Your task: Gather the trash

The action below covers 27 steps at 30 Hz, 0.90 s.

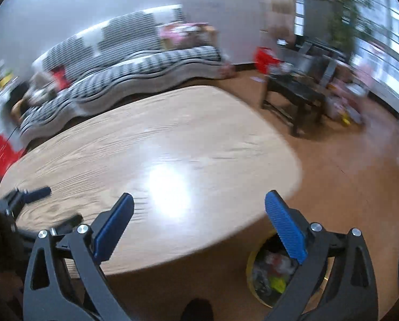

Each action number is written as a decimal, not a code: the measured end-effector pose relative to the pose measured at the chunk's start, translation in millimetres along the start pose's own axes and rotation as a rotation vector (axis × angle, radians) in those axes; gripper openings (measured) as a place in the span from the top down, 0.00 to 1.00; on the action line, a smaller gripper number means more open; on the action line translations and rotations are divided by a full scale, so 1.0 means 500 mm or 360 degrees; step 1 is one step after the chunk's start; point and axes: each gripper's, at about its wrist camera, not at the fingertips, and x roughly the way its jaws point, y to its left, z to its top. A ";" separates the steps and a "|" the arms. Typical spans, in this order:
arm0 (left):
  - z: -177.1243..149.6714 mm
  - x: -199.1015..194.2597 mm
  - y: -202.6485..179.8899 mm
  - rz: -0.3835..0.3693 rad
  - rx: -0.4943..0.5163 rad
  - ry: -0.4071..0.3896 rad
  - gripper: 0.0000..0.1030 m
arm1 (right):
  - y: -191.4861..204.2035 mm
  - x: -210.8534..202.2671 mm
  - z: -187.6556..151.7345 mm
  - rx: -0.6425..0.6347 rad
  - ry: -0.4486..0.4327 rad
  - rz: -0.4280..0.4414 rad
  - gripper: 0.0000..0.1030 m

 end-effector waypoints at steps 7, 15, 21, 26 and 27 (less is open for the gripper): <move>-0.076 -0.087 0.245 0.0308 -0.0252 0.0003 0.06 | 0.218 0.052 0.033 -0.0213 0.0026 0.0215 0.08; -0.160 -0.174 0.441 0.0499 -0.0517 -0.0010 0.06 | 0.417 0.086 0.027 -0.0451 0.0052 0.0321 0.08; -0.208 -0.205 0.536 0.0584 -0.0651 -0.0002 0.06 | 0.486 0.118 0.014 -0.0541 0.0093 0.0313 0.08; -0.220 -0.218 0.570 0.0595 -0.0724 -0.0020 0.06 | 0.487 0.136 0.006 -0.0537 0.0127 0.0297 0.08; -0.220 -0.220 0.574 0.0593 -0.0732 -0.0026 0.06 | 0.482 0.139 0.006 -0.0534 0.0129 0.0293 0.08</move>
